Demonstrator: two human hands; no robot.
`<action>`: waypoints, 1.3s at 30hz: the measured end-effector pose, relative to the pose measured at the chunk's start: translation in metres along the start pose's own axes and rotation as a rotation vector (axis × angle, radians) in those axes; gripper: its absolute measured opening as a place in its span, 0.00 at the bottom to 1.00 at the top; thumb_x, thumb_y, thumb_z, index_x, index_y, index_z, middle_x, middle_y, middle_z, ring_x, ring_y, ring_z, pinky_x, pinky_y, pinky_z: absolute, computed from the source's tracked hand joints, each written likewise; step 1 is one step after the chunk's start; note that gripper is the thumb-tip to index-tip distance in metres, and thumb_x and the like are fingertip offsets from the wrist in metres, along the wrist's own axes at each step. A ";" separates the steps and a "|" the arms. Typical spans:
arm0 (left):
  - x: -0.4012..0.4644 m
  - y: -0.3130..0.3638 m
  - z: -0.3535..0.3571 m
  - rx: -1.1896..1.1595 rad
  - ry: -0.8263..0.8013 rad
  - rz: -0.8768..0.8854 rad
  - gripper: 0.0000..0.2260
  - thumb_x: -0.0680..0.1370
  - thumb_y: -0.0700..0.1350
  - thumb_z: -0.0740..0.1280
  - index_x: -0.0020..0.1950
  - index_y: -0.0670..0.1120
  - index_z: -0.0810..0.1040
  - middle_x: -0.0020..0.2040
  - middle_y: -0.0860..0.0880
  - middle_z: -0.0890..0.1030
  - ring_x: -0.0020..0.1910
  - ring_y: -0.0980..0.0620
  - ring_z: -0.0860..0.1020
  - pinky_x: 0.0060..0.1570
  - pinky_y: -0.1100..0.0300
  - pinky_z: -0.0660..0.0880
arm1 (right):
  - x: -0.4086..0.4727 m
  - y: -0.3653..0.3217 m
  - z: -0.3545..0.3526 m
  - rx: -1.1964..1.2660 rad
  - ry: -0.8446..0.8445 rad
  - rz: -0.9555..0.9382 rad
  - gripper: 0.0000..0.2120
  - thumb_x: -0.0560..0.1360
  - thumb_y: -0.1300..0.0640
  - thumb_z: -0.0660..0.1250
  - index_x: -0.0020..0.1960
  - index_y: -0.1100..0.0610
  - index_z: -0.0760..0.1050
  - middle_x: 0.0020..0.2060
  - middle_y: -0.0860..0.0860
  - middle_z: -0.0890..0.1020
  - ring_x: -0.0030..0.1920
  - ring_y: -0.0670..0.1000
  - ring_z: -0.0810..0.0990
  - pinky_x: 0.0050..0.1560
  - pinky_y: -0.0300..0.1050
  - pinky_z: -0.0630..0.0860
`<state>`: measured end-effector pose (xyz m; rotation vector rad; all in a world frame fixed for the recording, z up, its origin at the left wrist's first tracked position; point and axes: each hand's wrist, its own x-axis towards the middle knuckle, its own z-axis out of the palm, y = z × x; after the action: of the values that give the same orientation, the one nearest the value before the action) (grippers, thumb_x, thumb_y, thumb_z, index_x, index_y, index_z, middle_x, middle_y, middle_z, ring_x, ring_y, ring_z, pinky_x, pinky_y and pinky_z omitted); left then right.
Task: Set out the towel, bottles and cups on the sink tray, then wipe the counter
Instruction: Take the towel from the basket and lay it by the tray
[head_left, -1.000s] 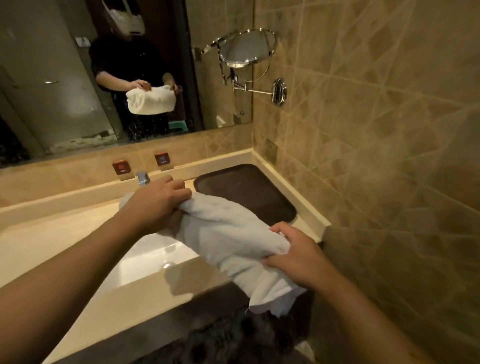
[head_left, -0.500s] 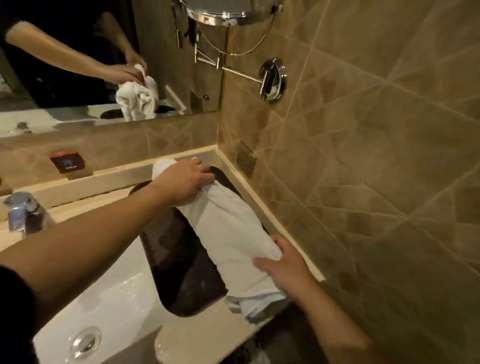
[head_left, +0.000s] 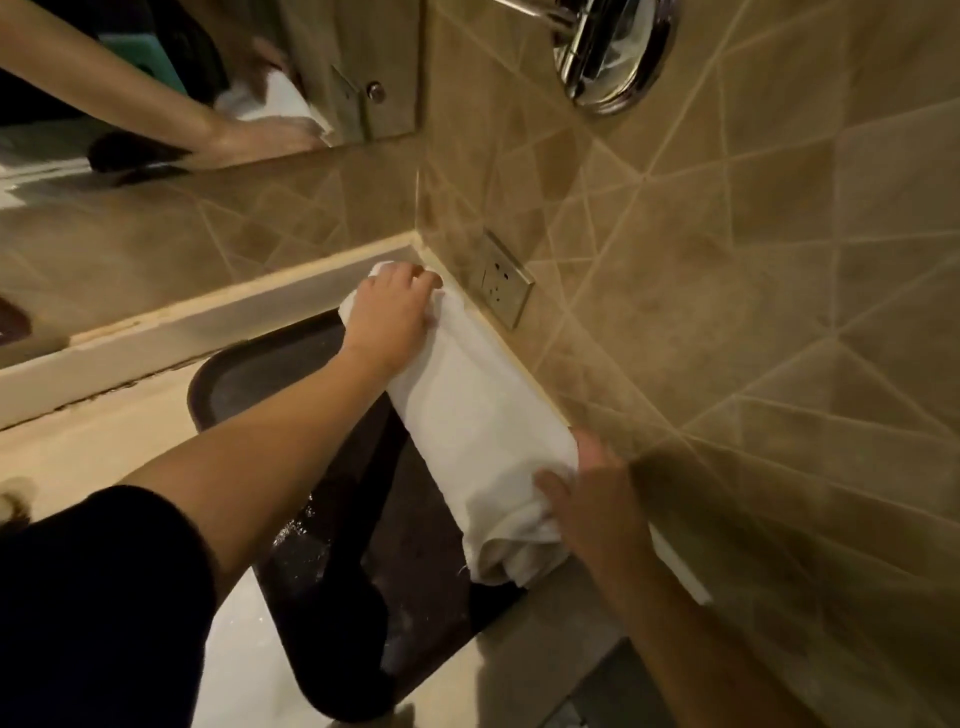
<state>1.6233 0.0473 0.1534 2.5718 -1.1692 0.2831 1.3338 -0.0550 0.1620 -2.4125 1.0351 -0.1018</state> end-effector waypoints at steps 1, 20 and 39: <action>-0.003 -0.001 0.004 -0.002 0.060 -0.103 0.14 0.75 0.47 0.70 0.58 0.46 0.74 0.57 0.43 0.77 0.55 0.41 0.73 0.51 0.46 0.73 | -0.003 -0.004 0.003 -0.180 0.079 -0.073 0.26 0.73 0.48 0.74 0.68 0.52 0.73 0.59 0.55 0.78 0.58 0.57 0.77 0.57 0.55 0.77; -0.018 -0.012 0.029 -0.288 -0.434 -0.296 0.39 0.76 0.70 0.55 0.81 0.50 0.51 0.81 0.47 0.55 0.78 0.41 0.55 0.74 0.38 0.56 | -0.028 0.002 0.051 -0.440 -0.158 -0.301 0.45 0.71 0.41 0.75 0.80 0.40 0.52 0.81 0.51 0.57 0.80 0.56 0.55 0.76 0.55 0.55; -0.243 0.194 -0.130 -0.267 -0.588 0.329 0.11 0.77 0.60 0.67 0.55 0.56 0.79 0.47 0.58 0.83 0.42 0.60 0.80 0.47 0.57 0.78 | -0.226 0.059 -0.090 0.026 -0.056 -0.071 0.11 0.78 0.48 0.66 0.56 0.52 0.79 0.54 0.52 0.79 0.53 0.53 0.77 0.55 0.52 0.77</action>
<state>1.3111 0.1420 0.2392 2.2745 -1.6933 -0.5667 1.1113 0.0300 0.2402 -2.4151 0.9175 -0.0716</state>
